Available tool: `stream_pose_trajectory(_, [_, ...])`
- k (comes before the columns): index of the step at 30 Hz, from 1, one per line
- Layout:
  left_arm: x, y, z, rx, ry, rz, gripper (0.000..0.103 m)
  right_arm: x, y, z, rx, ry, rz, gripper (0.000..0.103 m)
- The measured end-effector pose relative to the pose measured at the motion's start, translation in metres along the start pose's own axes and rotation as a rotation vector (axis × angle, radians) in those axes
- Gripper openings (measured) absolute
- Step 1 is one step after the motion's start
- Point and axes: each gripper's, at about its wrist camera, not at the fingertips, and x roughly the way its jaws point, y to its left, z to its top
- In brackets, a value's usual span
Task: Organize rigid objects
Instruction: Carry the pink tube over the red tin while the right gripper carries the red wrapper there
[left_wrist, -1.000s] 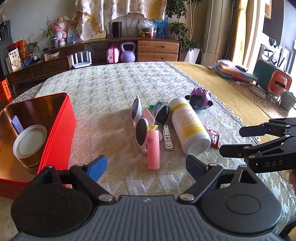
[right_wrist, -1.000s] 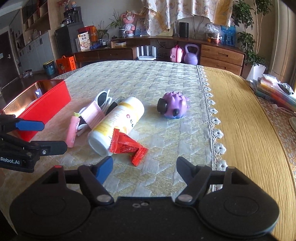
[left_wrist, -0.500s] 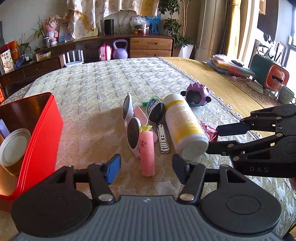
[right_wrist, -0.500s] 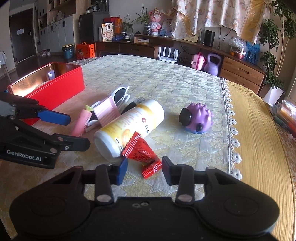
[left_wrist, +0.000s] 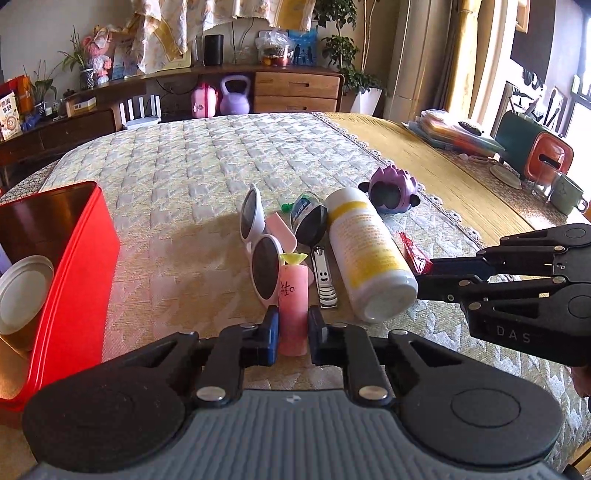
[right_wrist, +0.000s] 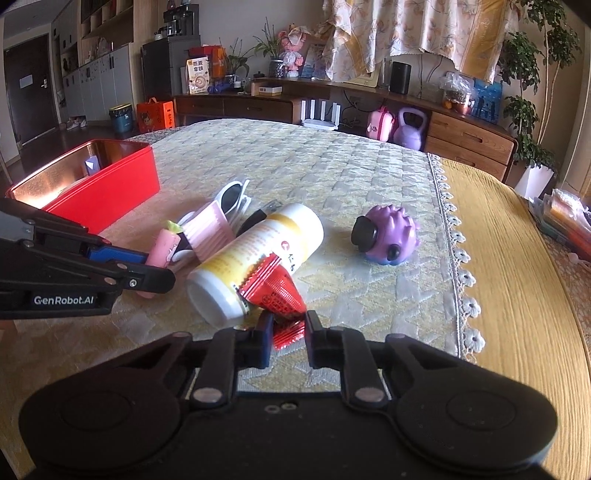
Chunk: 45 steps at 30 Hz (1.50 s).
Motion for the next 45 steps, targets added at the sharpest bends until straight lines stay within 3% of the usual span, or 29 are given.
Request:
stream_pose_trajectory(10, [-0.015, 0.001, 0.000, -0.007, -0.006, 0.004, 0.016, -0.027, 0.006, -0.004, 0.109, -0.028, -0.023, 0.017])
stream_pose_trajectory(23, [-0.060, 0.010, -0.004, -0.030, -0.030, 0.003, 0.016, -0.065, 0.043, 0.010, 0.162, -0.058, 0.037, 0.017])
stream_pose_trajectory(35, [-0.097, 0.045, -0.002, -0.081, -0.034, 0.028, 0.016, -0.077, 0.091, 0.036, 0.115, -0.072, 0.086, 0.017])
stream_pose_trajectory(45, [-0.116, 0.099, -0.005, -0.154, -0.048, 0.073, 0.016, -0.064, 0.125, 0.059, 0.092, -0.065, 0.121, 0.017])
